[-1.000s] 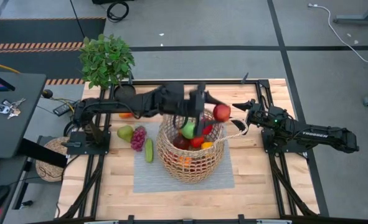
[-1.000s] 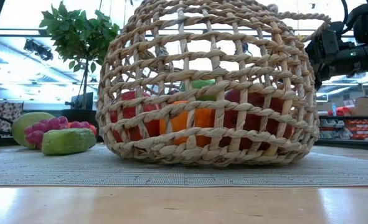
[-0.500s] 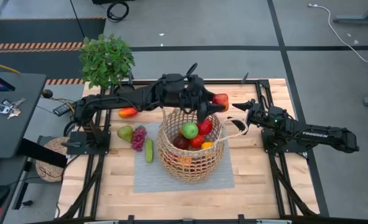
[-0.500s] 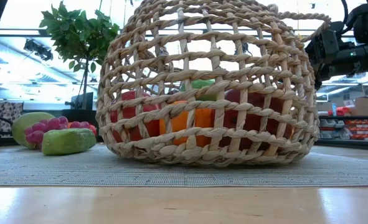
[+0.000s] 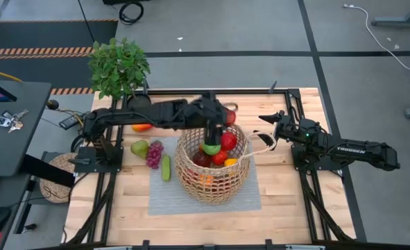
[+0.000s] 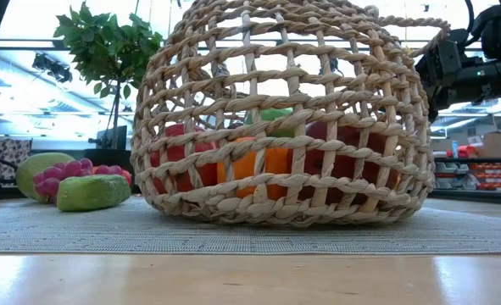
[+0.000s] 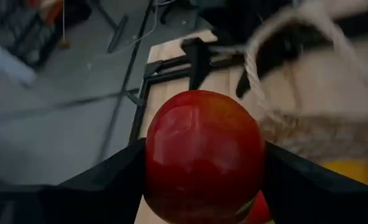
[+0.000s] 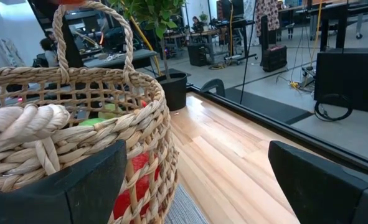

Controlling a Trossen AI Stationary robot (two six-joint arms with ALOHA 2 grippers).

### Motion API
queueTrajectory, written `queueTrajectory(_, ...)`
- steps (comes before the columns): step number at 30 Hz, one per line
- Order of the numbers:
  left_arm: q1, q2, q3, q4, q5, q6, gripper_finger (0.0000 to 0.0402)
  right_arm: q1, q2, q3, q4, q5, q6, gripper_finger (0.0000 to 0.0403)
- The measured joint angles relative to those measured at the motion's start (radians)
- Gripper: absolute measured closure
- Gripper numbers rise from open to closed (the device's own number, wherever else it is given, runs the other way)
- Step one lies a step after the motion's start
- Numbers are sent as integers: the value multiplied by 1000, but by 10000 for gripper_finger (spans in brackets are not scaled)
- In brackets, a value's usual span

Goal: Build produce basket
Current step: Put the red apple into the brown basket, then put the green pear into the brown basket

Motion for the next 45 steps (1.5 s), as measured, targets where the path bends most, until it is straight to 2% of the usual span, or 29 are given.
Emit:
queueTrajectory(9, -87, 109, 0, -79, -13, 474, 127, 0, 1, 0, 18, -1, 0, 9)
queueTrajectory(13, -97, 170, -1, -134, -69, 552, 127, 0, 1, 0, 23, -2, 0, 9)
queueTrajectory(21, -97, 230, -1, -151, -162, 521, 114, 0, 1, 0, 23, -3, 0, 9)
queueTrajectory(30, -104, 230, -1, -99, -201, 403, 10, 0, 1, 0, 23, 0, 0, 9)
queueTrajectory(36, -135, 206, -1, -50, -354, 398, 16, 0, 1, 0, 23, 0, 0, 9)
queueTrajectory(45, -156, 45, -1, -36, -535, 314, 17, 0, 1, 0, 23, 0, 0, 9)
